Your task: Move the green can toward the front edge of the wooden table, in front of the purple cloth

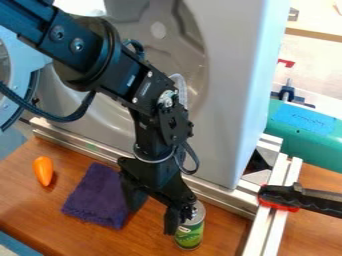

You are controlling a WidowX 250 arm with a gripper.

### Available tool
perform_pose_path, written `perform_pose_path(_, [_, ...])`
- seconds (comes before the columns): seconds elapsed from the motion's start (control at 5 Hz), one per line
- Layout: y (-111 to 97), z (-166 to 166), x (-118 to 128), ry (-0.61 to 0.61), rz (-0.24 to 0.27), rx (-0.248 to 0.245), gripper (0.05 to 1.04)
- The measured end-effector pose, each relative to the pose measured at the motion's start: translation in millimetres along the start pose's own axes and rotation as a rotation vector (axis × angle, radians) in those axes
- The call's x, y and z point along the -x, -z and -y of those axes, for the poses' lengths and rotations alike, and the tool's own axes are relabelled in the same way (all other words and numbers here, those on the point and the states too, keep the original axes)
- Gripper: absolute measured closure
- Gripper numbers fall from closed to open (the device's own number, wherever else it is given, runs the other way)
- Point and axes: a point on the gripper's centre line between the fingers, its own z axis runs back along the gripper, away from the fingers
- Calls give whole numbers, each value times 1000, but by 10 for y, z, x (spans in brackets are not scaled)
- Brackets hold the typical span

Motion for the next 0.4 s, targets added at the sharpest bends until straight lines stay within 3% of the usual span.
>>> perform_pose_path(0.2, [55, 0, 24, -4, -20, -4, 83])
perform_pose_path(0.4, [94, 117, -312, -51, 66, -6, 83])
